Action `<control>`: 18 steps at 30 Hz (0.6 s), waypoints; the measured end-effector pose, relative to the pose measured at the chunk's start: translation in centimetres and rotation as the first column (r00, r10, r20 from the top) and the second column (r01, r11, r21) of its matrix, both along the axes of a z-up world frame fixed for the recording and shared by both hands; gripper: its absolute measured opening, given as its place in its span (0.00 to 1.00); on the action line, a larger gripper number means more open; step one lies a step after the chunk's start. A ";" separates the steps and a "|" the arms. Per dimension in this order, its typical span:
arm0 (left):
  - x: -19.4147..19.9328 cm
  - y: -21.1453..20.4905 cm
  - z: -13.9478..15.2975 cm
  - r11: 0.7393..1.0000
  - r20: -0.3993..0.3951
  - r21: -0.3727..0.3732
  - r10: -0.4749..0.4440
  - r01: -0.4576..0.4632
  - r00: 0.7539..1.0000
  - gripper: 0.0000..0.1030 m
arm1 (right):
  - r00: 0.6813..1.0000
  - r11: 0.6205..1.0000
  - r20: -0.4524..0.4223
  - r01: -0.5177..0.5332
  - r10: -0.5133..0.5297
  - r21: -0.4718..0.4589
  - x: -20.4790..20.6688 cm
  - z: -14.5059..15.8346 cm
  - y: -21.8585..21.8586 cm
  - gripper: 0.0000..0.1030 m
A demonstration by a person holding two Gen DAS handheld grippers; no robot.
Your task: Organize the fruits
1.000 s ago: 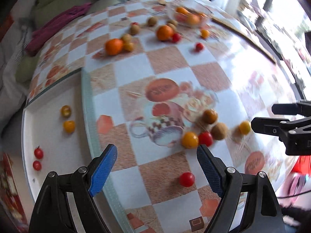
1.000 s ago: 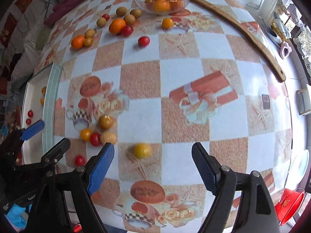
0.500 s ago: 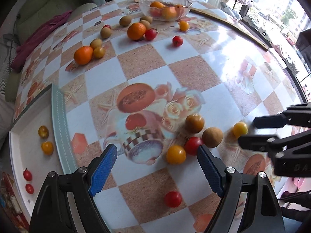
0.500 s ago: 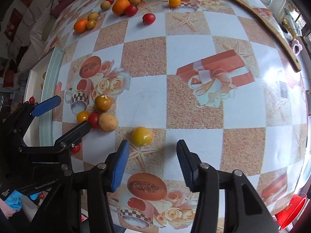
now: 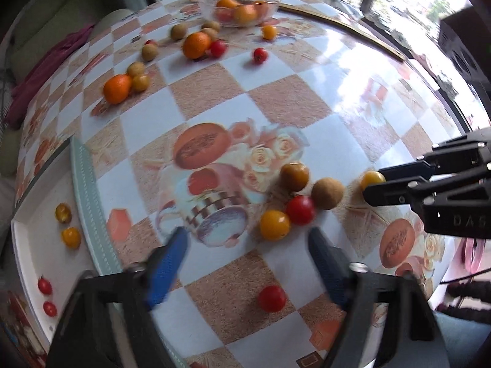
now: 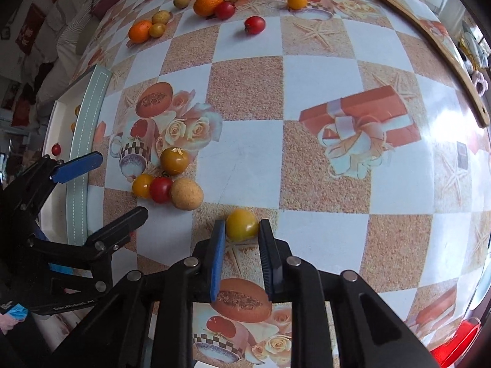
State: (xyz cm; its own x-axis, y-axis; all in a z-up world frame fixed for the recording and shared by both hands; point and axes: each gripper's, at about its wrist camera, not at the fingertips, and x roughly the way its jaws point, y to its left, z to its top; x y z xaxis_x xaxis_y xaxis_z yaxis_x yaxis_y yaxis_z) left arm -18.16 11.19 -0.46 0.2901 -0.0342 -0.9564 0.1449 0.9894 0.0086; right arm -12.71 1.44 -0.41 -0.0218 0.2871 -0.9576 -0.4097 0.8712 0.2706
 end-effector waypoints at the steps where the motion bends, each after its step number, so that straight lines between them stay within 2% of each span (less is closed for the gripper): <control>1: 0.1 -0.3 -0.2 1.000 -0.004 0.003 -0.021 0.021 1.000 0.69 | 1.000 1.000 -0.006 0.008 -0.008 0.005 0.0 0.0 -0.3 0.23; 5: 0.6 -1.5 -0.7 0.996 0.004 0.017 -0.091 0.091 0.996 0.69 | 1.000 1.000 -0.013 0.017 -0.017 0.008 -0.1 0.1 -1.0 0.23; 7: 0.9 -1.9 -0.9 0.994 0.003 0.016 -0.108 0.108 0.994 0.58 | 1.000 1.000 -0.011 0.023 -0.023 0.009 0.1 0.2 -0.9 0.23; 10: 1.3 -2.0 -0.9 0.995 0.007 -0.006 -0.103 0.104 0.995 0.48 | 0.999 0.999 -0.015 0.047 -0.047 0.017 0.4 0.4 -1.2 0.23; 11: 1.4 -2.0 -0.8 0.995 0.013 -0.012 -0.101 0.101 0.995 0.37 | 0.998 0.998 -0.019 0.057 -0.056 0.020 0.5 0.5 -1.3 0.23; 12: 1.6 -2.1 -0.8 0.995 0.014 -0.015 -0.098 0.098 0.995 0.31 | 0.998 0.998 -0.023 0.065 -0.065 0.024 0.5 0.5 -1.5 0.23; 18: 2.3 -1.1 -0.5 0.992 0.000 -0.127 -0.017 0.017 1.000 0.27 | 0.996 0.996 -0.030 0.086 -0.086 0.031 0.6 0.6 -2.1 0.23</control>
